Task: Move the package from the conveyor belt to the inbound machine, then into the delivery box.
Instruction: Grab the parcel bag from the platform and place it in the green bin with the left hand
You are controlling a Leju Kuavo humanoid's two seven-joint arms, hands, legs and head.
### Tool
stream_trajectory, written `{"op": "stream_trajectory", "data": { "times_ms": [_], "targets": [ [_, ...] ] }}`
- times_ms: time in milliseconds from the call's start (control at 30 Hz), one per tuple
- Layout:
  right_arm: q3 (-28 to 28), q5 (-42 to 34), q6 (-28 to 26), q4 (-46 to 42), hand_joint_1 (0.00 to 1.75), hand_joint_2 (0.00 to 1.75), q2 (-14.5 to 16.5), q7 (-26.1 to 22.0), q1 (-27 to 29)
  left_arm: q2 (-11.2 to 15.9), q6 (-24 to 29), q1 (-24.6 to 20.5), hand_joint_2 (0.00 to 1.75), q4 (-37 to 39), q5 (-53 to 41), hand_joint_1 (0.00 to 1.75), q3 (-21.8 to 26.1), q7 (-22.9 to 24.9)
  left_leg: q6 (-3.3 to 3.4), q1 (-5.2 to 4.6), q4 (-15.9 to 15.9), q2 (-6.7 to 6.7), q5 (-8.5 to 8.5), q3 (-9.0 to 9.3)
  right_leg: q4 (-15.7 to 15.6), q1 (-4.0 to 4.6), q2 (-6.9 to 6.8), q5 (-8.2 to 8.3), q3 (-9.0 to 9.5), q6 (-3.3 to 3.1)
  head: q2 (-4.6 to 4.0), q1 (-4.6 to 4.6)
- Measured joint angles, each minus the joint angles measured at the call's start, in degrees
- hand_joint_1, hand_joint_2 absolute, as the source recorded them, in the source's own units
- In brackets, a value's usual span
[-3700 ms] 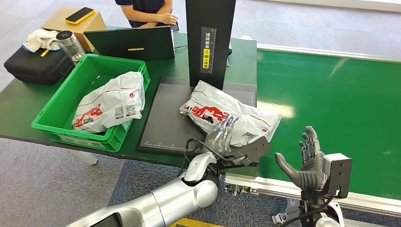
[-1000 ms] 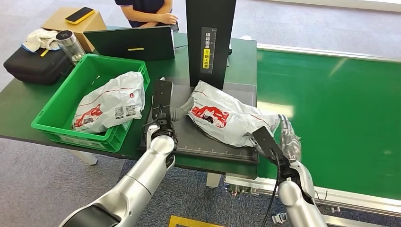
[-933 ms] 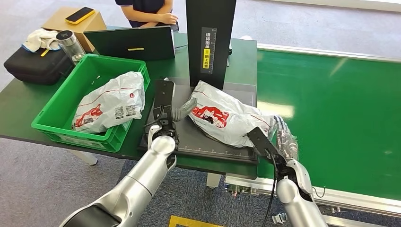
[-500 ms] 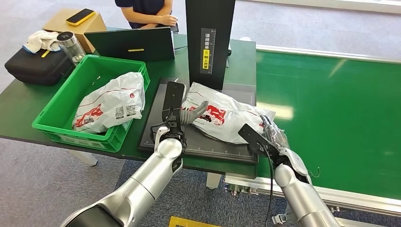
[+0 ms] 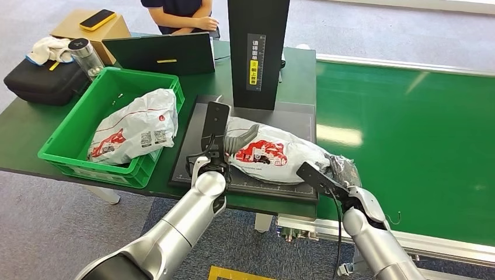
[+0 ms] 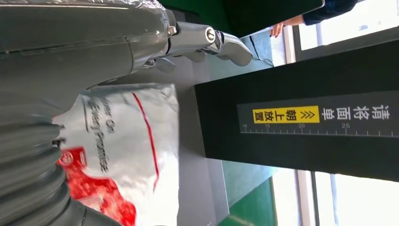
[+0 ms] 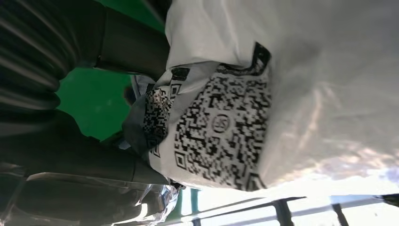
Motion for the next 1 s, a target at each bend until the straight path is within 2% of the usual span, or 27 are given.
{"op": "stream_trajectory", "data": {
  "times_ms": [133, 533, 733, 1000],
  "targets": [
    [2.3, 3.5, -2.3, 0.3, 1.75, 1.75, -1.0, -1.4, -0.2, 0.0, -0.5, 0.0, 1.75, 0.0, -0.2, 0.0, 0.0, 0.0, 0.0, 0.0, 0.0, 0.0, 0.0, -0.02, 0.0, 0.0, 0.0, 0.0, -0.01, 0.0, 0.0, -0.01],
    [6.8, 11.6, -9.2, 0.4, 1.75, 1.75, -3.7, -0.3, -0.8, 0.0, -1.2, 0.0, 1.75, 0.0, -0.3, 0.0, -0.6, 0.8, 0.0, -0.01, 0.0, -0.01, 0.0, -0.05, 0.0, -0.01, -0.01, 0.0, -0.01, 0.01, 0.01, 0.0],
    [7.9, 12.3, -12.3, 0.5, 1.75, 1.75, -4.1, -3.2, -1.1, 0.0, -1.2, 0.0, 1.75, 0.0, -0.1, 0.0, -1.5, 1.3, 0.0, 0.0, 0.0, -0.01, 0.0, -0.05, 0.0, 0.0, -0.01, 0.0, -0.02, 0.01, 0.01, 0.0],
    [9.1, 10.2, -13.4, 0.4, 1.75, 1.75, -4.0, -7.0, -1.3, 0.0, -1.1, -0.1, 1.75, 0.0, 0.9, 0.0, -2.8, 1.6, 0.0, 0.0, 0.0, -0.02, 0.0, -0.09, 0.0, -0.01, -0.02, 0.0, -0.03, 0.01, 0.0, -0.01]
  ]
}}
